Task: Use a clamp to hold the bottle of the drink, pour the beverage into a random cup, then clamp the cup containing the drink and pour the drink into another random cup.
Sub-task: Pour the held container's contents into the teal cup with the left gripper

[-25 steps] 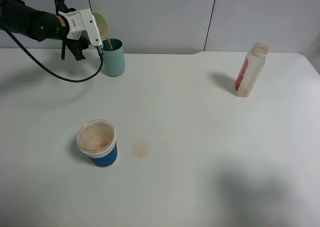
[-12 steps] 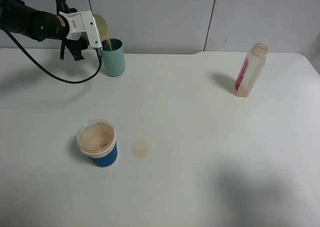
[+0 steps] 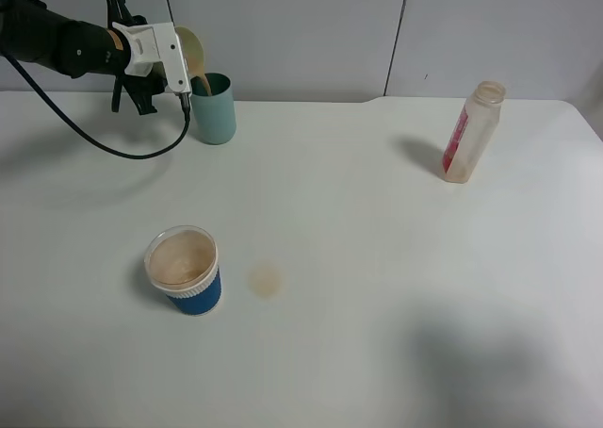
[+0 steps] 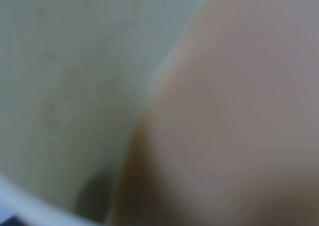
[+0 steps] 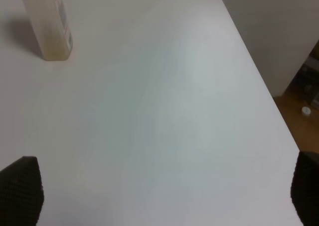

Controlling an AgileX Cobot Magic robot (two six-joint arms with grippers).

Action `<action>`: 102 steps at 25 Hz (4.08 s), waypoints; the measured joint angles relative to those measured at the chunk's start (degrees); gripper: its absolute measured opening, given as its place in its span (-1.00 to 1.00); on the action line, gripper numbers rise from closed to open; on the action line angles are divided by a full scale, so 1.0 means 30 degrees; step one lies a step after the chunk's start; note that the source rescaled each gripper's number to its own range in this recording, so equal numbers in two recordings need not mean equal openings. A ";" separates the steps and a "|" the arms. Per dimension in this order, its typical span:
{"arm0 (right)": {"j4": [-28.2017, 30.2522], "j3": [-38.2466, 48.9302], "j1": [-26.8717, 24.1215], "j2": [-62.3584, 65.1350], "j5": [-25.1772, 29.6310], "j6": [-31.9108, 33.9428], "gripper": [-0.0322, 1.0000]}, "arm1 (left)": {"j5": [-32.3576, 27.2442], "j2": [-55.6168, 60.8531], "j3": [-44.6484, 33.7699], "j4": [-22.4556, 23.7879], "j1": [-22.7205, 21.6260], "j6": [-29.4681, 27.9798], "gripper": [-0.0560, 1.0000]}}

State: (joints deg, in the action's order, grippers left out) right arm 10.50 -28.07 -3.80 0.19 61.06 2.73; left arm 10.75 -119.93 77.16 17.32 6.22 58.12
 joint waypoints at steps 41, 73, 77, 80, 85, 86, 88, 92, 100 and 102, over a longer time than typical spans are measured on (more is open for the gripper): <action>0.0000 0.0000 0.0000 0.0000 0.0000 0.0000 1.00 | 0.1288 0.0000 0.0000 0.0000 0.0000 0.2019 -0.87; 0.0000 0.0000 0.0000 0.0000 0.0000 0.0000 1.00 | 0.2909 0.0000 0.0000 -0.0017 0.0000 0.4857 -0.87; 0.0000 0.0000 0.0000 0.0000 0.0000 0.0000 1.00 | 0.3036 0.0000 0.0000 -0.0017 0.0000 0.4998 -0.87; 0.0000 0.0000 0.0000 0.0000 0.0000 0.0000 1.00 | 0.3213 0.0000 0.0000 -0.0017 0.0000 0.5003 -0.87; 0.0000 0.0000 0.0000 0.0000 0.0000 0.0000 1.00 | 0.3757 0.0000 0.0000 -0.0069 0.0000 0.5364 -0.87; 0.0000 0.0000 0.0000 0.0000 0.0000 0.0000 1.00 | 0.3810 0.0000 0.0000 -0.0069 0.0000 0.5385 -0.87; 0.0000 0.0000 0.0000 0.0000 0.0000 0.0000 1.00 | 0.3918 0.0000 0.0000 -0.0069 0.0000 0.5439 -0.87; 0.0000 0.0000 0.0000 0.0000 0.0000 0.0000 1.00 | 0.3960 0.0000 0.0000 -0.0069 0.0000 0.5486 -0.87; 0.0000 0.0000 0.0000 0.0000 0.0000 0.0000 1.00 | 0.4007 0.0000 0.0000 -0.0084 0.0000 0.5741 -0.87; 0.0000 0.0000 0.0000 0.0000 0.0000 0.0000 1.00 | 0.4119 0.0000 0.0000 -0.0084 0.0000 0.5839 -0.87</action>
State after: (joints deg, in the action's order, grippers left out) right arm 10.50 -28.07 -3.80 0.19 61.06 2.73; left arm 23.11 -119.93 77.16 17.07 6.22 75.64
